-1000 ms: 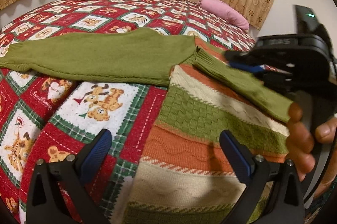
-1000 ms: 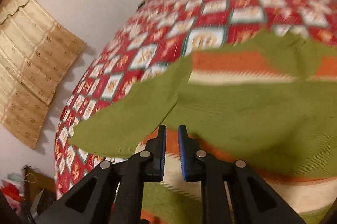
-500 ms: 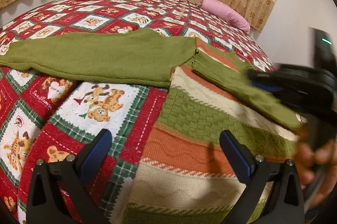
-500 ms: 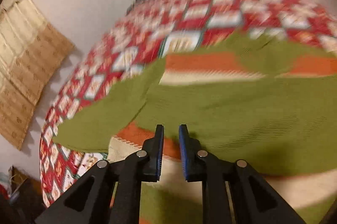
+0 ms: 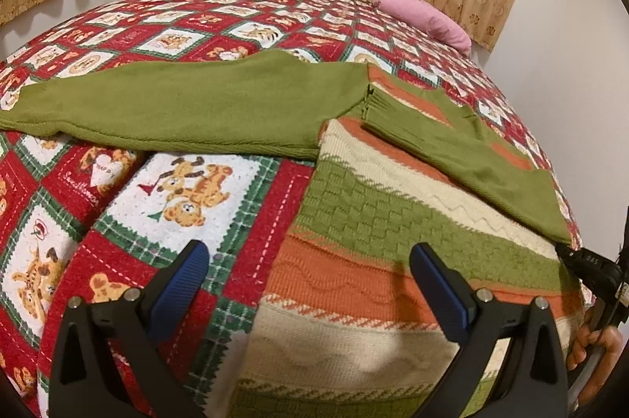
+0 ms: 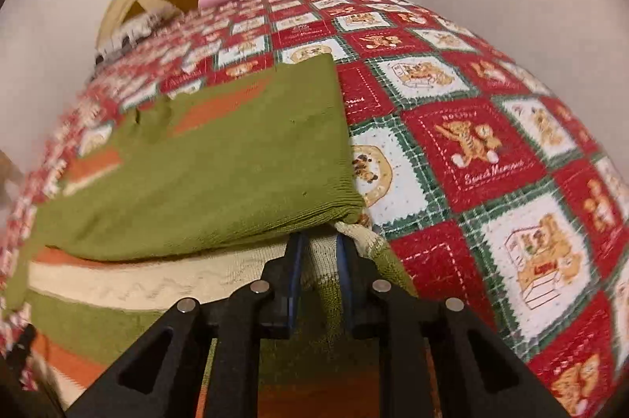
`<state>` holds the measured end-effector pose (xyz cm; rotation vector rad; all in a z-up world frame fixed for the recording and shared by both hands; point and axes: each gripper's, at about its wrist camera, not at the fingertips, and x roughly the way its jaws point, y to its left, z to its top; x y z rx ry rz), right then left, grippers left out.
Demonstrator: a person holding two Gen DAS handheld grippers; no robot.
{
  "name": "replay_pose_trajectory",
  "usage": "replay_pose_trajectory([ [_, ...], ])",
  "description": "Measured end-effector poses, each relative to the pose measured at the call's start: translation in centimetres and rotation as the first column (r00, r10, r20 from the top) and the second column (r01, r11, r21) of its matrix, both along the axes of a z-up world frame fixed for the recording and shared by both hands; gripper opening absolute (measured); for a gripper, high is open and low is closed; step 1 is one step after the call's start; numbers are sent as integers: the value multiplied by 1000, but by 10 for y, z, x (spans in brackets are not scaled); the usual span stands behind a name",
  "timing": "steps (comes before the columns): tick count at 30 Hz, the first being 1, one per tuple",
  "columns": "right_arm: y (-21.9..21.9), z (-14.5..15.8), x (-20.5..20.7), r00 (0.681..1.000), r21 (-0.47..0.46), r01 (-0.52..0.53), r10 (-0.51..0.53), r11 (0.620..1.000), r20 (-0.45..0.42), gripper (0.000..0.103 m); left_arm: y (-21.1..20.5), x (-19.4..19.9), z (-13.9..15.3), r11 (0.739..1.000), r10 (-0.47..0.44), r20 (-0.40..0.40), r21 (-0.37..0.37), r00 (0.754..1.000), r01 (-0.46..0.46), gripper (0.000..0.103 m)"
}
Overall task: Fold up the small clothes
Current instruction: 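Carry the sleeve across the sweater body with the right tool and release, then grasp the other green sleeve cuff with the left tool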
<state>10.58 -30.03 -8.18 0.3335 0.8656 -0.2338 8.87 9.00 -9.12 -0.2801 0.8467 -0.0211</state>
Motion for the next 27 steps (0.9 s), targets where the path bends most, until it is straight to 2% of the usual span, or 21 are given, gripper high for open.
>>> replay_pose_trajectory([
  [5, 2, 0, 2, 1000, -32, 1, -1, 999, 29, 19, 15, -9, 10, 999, -53, -20, 7, 998, 54, 103],
  [8, 0, 0, -2, 998, 4, -9, 9, 1000, 59, 28, 60, -21, 24, 995, 87, 22, 38, 996, -88, 103],
  [10, 3, 1, -13, 996, 37, -21, 17, 999, 86, 35, 111, -25, 34, 972, 231, 60, 22, 971, -233, 103],
  [13, 2, 1, -15, 995, 41, -18, 14, 999, 95, 35, 181, -21, 36, 914, 405, 63, -14, 912, -405, 102],
  [14, 3, 1, -14, 996, 36, -18, 15, 999, 90, 35, 197, -19, 35, 899, 438, 61, -17, 897, -438, 97],
  [15, 5, 0, -14, 996, 27, -19, 17, 999, 86, 35, 212, -15, 33, 885, 465, 56, -15, 884, -465, 93],
  [17, 7, 0, -14, 996, 15, -23, 22, 1000, 81, 37, 235, -6, 26, 858, 514, 22, -9, 858, -514, 93],
  [20, 9, 0, -13, 997, 6, -27, 26, 1000, 76, 38, 260, 7, 10, 820, 569, -18, -65, 822, -569, 91],
  [21, 9, 0, -14, 997, 4, -27, 27, 1000, 75, 39, 265, 11, 4, 812, 578, -35, -80, 815, -578, 85],
  [24, 9, -1, -14, 997, -1, -26, 26, 1000, 72, 39, 268, 20, -1, 794, 603, -20, -83, 797, -602, 82],
  [27, 10, -1, -14, 997, -5, -26, 26, 1000, 69, 39, 270, 25, -2, 787, 611, -12, -102, 792, -609, 75],
])
